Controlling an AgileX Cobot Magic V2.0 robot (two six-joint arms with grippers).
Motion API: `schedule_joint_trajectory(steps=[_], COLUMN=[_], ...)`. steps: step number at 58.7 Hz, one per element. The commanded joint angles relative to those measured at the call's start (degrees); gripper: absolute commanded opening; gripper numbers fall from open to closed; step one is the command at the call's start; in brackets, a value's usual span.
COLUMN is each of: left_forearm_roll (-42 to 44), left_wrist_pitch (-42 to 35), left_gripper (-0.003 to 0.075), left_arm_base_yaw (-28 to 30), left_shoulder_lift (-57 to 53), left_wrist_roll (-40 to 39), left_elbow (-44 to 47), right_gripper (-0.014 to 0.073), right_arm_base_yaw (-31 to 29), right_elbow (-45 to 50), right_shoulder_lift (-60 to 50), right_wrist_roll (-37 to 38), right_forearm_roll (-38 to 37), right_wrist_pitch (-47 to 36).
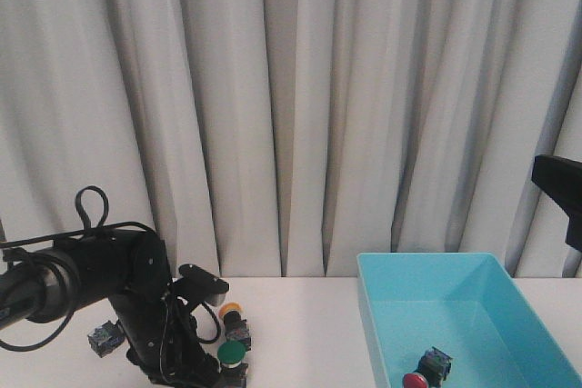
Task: Pick red and yellow buttons and place in box
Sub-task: 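Close the left gripper on the yellow button cap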
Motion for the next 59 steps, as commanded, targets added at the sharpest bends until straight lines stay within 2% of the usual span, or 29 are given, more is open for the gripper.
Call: schedule_joint_trajectory(steps=[1,59], left_forearm_roll=[-0.4,-0.3], left_wrist_pitch=[-0.3,-2.0], left_gripper=[0.0504,0.0504], left_arm_base_yaw=[-0.2,-0.2], left_shoulder_lift=[-2.1,-0.3], left_wrist_roll=[-0.6,-0.5], left_elbow=[-1.6,-2.3], right_gripper=[0.0467,0.0467], right_arm_base_yaw=[0.0,0.0], right_elbow=[-1.6,-1.6], right_shoulder_lift=[-0.4,-0.4], right_wrist_roll=[0.0,0.0], right_forearm_roll=[0.6,0.6], right_wrist_pitch=[-2.4,-2.5])
